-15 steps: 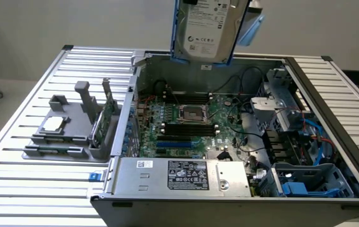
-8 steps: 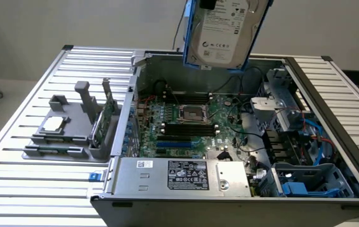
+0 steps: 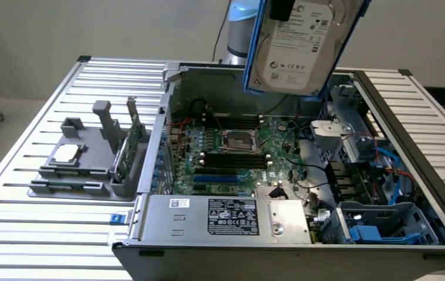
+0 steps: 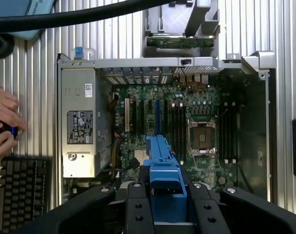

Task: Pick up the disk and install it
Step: 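Pick up the disk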

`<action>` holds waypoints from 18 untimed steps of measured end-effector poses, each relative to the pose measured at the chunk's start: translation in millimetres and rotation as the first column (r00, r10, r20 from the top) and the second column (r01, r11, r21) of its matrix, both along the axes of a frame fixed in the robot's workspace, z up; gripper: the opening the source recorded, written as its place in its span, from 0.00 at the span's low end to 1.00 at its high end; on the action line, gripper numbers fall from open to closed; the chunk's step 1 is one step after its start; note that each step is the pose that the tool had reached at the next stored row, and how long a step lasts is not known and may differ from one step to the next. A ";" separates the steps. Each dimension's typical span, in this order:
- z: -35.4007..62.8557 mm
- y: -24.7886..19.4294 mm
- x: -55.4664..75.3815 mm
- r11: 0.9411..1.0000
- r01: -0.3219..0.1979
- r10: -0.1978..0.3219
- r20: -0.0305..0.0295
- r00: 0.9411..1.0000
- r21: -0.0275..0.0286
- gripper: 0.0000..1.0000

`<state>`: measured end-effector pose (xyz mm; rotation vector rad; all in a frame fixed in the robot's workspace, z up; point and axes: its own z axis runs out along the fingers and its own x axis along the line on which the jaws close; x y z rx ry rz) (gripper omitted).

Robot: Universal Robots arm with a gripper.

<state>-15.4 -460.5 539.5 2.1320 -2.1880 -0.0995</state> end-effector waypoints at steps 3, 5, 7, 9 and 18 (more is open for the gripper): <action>0.0 -5.8 11.4 1.000 0.000 0.000 0.000 1.000 0.002 0.33; 0.0 -9.3 19.1 1.000 0.000 0.000 0.000 1.000 0.003 0.33; 0.0 -12.7 27.1 1.000 0.000 0.000 0.000 1.000 0.006 0.33; -0.1 -16.3 35.1 1.000 0.000 0.000 0.000 1.000 0.008 0.33; 0.0 -32.9 68.9 1.000 0.000 0.000 0.000 1.000 0.015 0.33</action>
